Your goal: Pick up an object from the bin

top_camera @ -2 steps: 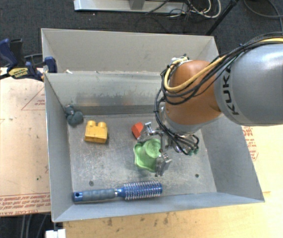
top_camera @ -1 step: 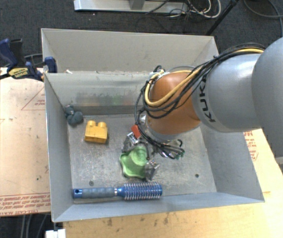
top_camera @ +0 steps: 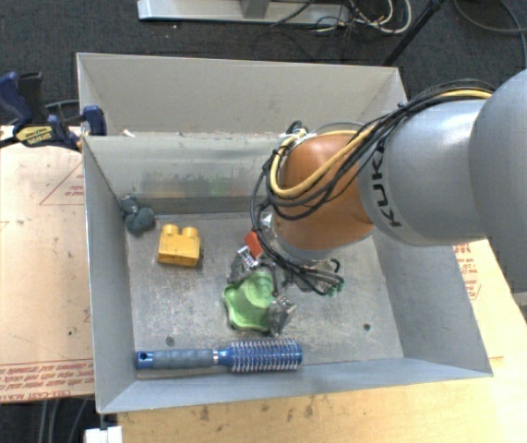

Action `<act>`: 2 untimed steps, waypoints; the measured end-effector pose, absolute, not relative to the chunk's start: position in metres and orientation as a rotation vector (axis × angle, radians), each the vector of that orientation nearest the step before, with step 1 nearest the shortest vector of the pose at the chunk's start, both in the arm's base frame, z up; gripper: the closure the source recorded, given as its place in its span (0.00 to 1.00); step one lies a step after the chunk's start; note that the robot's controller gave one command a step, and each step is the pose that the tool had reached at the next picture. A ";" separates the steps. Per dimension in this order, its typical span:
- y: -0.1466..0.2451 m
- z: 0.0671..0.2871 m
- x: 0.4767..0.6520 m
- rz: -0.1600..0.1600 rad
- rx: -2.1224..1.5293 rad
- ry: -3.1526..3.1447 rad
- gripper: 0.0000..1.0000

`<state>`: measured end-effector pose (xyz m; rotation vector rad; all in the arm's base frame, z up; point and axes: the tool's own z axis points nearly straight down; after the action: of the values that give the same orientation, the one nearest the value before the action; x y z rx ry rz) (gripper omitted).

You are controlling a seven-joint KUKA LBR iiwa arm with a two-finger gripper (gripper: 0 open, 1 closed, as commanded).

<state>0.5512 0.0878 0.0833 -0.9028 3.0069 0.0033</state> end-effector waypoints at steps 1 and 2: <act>0.115 0.134 0.610 0.001 -0.922 2.989 1.00; 0.113 0.130 0.607 0.002 -0.924 3.000 0.00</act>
Offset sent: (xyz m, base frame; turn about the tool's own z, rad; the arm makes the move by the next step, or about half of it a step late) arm 0.0550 0.0248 0.0472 -0.0171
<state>0.6067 0.1134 0.1303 -0.9235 2.9996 0.0024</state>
